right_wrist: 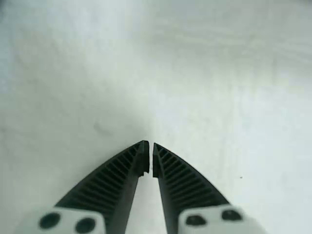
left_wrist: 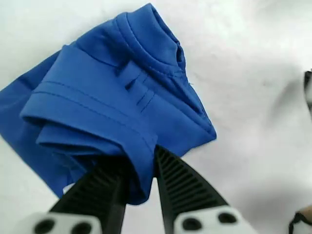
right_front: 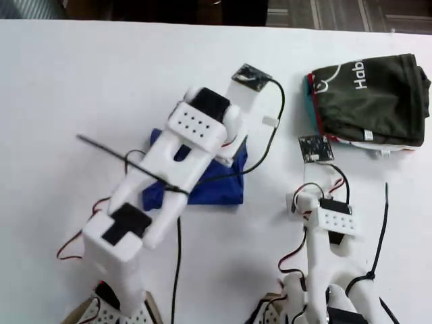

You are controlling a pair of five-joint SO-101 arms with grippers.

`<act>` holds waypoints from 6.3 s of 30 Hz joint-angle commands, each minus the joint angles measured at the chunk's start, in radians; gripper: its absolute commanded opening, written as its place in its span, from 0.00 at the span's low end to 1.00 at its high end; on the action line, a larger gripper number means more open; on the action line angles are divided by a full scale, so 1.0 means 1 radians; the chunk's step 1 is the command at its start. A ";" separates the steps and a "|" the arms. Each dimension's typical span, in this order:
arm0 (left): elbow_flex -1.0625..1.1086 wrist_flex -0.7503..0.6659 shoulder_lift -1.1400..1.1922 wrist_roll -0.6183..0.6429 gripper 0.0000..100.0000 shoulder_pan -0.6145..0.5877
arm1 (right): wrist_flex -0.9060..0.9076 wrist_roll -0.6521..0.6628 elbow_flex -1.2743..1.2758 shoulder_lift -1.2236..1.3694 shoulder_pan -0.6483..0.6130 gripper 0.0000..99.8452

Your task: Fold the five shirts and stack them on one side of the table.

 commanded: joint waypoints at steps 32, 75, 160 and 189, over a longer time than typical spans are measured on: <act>0.128 -0.152 0.021 -0.170 0.03 -0.261 | -0.019 0.008 -0.003 -0.004 0.002 0.02; 0.104 0.060 0.018 -0.097 0.03 0.043 | -0.021 0.008 -0.002 -0.005 0.002 0.02; 0.280 -0.206 -0.078 -0.121 0.03 -0.078 | -0.022 0.008 -0.002 -0.004 0.002 0.02; 0.541 -0.273 -0.121 -0.115 0.03 0.120 | -0.022 0.008 -0.003 -0.002 0.002 0.02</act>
